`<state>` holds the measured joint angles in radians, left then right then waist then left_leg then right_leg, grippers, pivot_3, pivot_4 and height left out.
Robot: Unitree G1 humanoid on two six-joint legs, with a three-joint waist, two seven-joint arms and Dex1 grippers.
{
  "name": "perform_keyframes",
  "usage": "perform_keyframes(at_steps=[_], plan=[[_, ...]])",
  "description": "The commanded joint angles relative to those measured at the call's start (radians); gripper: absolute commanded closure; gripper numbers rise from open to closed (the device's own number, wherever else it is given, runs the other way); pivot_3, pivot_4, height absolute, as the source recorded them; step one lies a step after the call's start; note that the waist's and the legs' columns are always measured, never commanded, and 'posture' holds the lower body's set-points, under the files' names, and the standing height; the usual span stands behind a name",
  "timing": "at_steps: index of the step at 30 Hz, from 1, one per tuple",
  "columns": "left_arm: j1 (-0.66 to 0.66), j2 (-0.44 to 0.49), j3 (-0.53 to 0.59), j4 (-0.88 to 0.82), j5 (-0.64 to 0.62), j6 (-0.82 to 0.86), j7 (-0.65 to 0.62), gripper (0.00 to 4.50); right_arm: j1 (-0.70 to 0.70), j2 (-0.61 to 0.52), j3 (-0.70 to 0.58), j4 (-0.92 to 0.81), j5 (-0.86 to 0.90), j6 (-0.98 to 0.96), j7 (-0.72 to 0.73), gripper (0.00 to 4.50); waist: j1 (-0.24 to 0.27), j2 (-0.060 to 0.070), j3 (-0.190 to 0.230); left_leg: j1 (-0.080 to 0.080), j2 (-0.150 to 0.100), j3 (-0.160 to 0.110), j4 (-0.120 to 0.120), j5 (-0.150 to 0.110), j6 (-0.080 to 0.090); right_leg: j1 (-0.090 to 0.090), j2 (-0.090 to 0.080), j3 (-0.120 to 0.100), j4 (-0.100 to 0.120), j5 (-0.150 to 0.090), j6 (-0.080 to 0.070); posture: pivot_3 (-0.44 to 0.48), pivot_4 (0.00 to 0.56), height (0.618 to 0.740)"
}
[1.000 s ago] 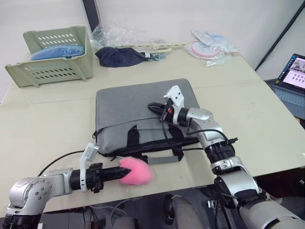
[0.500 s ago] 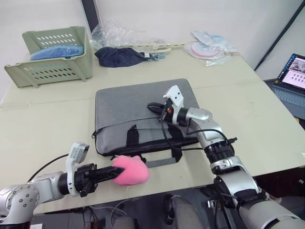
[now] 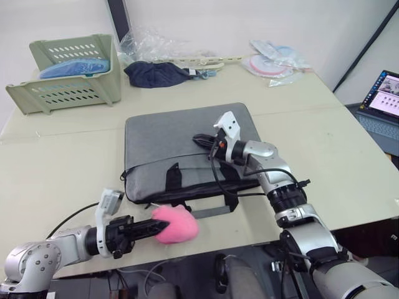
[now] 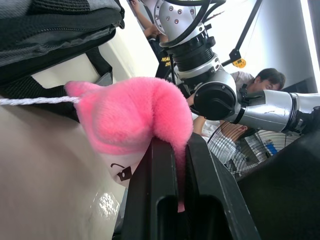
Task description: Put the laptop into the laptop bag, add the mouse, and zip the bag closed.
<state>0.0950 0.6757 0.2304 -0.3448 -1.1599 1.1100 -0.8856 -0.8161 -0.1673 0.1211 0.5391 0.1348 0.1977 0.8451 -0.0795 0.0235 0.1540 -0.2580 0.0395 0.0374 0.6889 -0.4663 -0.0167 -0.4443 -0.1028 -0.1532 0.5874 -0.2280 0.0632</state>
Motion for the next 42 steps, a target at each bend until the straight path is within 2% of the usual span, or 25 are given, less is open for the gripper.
perform_keyframes(at_steps=[1,26,42], plan=[[-0.043,-0.029,-0.062,-0.031,0.0,-0.012,-0.003,4.44,0.06,0.01,0.071,0.089,-0.055,0.061,0.002,4.5,0.0,0.0,0.0,0.0,0.0,0.0,0.0,0.0,0.0,0.0,0.0,0.0,0.0,0.0,0.0,0.0,0.15,0.74],[-0.25,-0.11,-0.264,0.011,0.075,-0.011,-0.012,4.44,0.069,0.006,0.073,0.076,-0.057,0.067,-0.003,4.5,0.004,-0.003,-0.002,0.0,0.0,0.001,0.001,0.0,0.0,0.0,0.0,-0.002,0.0,0.0,0.0,0.0,0.15,0.74],[-0.309,-0.155,-0.279,-0.004,0.08,0.003,0.012,4.44,0.071,0.003,0.074,0.069,-0.056,0.072,-0.002,4.5,0.008,-0.002,-0.001,0.0,0.0,0.0,0.002,0.0,0.0,0.001,0.0,-0.002,0.0,0.0,0.0,0.0,0.15,0.74]])
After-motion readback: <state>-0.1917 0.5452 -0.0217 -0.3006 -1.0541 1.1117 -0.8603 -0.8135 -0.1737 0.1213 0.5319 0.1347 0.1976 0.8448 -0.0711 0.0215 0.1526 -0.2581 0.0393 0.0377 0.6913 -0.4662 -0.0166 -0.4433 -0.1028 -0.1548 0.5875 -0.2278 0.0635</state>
